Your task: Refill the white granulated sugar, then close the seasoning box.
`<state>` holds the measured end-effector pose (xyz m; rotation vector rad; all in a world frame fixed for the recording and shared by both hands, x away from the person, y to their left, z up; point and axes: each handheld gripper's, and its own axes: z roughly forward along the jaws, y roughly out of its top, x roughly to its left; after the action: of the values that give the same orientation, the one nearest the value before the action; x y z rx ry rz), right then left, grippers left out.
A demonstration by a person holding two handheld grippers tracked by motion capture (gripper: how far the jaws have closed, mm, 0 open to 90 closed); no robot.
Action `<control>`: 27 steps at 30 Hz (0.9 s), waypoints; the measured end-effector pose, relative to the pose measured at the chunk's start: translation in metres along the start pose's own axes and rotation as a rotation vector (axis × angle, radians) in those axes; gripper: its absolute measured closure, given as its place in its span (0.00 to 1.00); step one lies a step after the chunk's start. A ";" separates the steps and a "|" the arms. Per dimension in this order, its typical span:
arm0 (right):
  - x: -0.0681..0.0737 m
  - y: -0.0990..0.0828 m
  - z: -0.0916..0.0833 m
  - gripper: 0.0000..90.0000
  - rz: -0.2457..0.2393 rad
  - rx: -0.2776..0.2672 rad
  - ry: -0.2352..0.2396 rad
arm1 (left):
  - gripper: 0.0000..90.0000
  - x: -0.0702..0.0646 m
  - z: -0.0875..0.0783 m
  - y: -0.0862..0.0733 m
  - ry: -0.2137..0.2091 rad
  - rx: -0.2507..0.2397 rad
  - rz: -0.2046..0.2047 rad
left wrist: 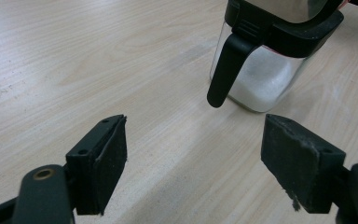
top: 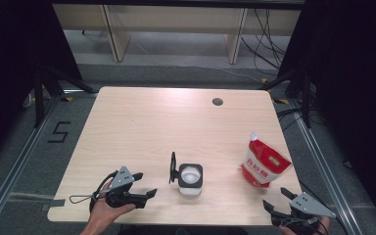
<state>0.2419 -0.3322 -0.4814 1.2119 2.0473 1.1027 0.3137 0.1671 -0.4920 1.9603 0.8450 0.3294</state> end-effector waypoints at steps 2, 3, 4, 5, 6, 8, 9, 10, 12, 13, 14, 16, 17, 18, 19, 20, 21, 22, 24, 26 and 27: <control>-0.002 0.000 0.001 0.28 -0.037 -0.014 0.016 | 0.24 -0.002 0.001 0.000 -0.015 -0.008 -0.021; -0.001 0.000 0.001 0.27 -0.042 -0.013 0.009 | 0.24 -0.002 0.001 0.000 -0.013 -0.011 -0.022; 0.001 0.000 0.001 0.27 -0.039 -0.020 0.002 | 0.24 -0.003 0.001 0.000 -0.013 -0.012 -0.020; 0.001 0.000 0.001 0.27 -0.041 -0.003 0.013 | 0.24 -0.003 0.001 0.001 -0.015 -0.011 -0.018; 0.003 0.000 0.001 0.27 -0.034 0.004 0.011 | 0.25 -0.002 0.001 0.001 -0.017 -0.014 -0.020; 0.003 -0.001 0.002 0.27 -0.049 0.009 0.026 | 0.24 -0.002 0.001 0.001 -0.011 -0.005 -0.017; 0.003 0.000 0.002 0.27 -0.081 -0.001 0.018 | 0.24 -0.002 0.001 0.002 -0.012 -0.003 -0.006; 0.005 -0.001 0.002 0.27 -0.054 0.014 0.027 | 0.24 -0.001 0.001 0.002 -0.019 -0.004 0.003; 0.005 0.000 0.003 0.27 -0.070 0.011 0.038 | 0.25 -0.001 0.002 0.002 -0.019 -0.006 0.002; 0.006 0.000 0.003 0.27 -0.066 0.012 0.047 | 0.25 -0.002 0.002 0.002 -0.017 -0.015 -0.005; 0.006 0.000 0.004 0.27 -0.067 0.015 0.050 | 0.25 -0.001 0.001 0.004 -0.011 -0.003 0.006; 0.009 -0.001 0.003 0.27 -0.052 0.031 0.039 | 0.31 -0.003 0.000 0.006 -0.023 -0.015 -0.002; 0.006 0.000 0.005 0.27 -0.092 0.006 0.036 | 0.34 -0.004 0.000 0.008 -0.026 -0.003 -0.008; 0.007 0.000 0.005 0.27 -0.074 0.030 0.044 | 0.39 -0.004 0.000 0.009 -0.037 -0.012 0.001; 0.006 0.000 0.005 0.27 -0.090 0.023 0.041 | 0.46 -0.005 -0.001 0.012 -0.038 -0.021 0.002; 0.008 0.000 0.006 0.27 -0.082 0.019 0.041 | 0.51 -0.006 -0.002 0.015 -0.042 -0.028 0.013; 0.012 0.000 0.004 0.27 -0.032 0.052 0.049 | 0.58 -0.008 -0.003 0.017 -0.039 -0.038 0.011; 0.010 0.000 0.005 0.27 -0.075 0.035 0.047 | 0.63 -0.008 -0.004 0.020 -0.029 -0.039 0.033; 0.008 0.001 0.007 0.27 -0.104 0.015 0.050 | 0.74 -0.011 -0.005 0.023 -0.030 -0.046 0.037; 0.010 0.000 0.006 0.27 -0.085 0.039 0.056 | 0.82 -0.013 -0.004 0.028 -0.032 -0.054 0.060; 0.010 0.000 0.007 0.27 -0.083 0.034 0.066 | 0.87 -0.013 -0.005 0.030 -0.032 -0.060 0.076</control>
<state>0.2426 -0.3204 -0.4852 1.1096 2.1542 1.0864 0.3148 0.1519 -0.4626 1.9405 0.7335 0.3631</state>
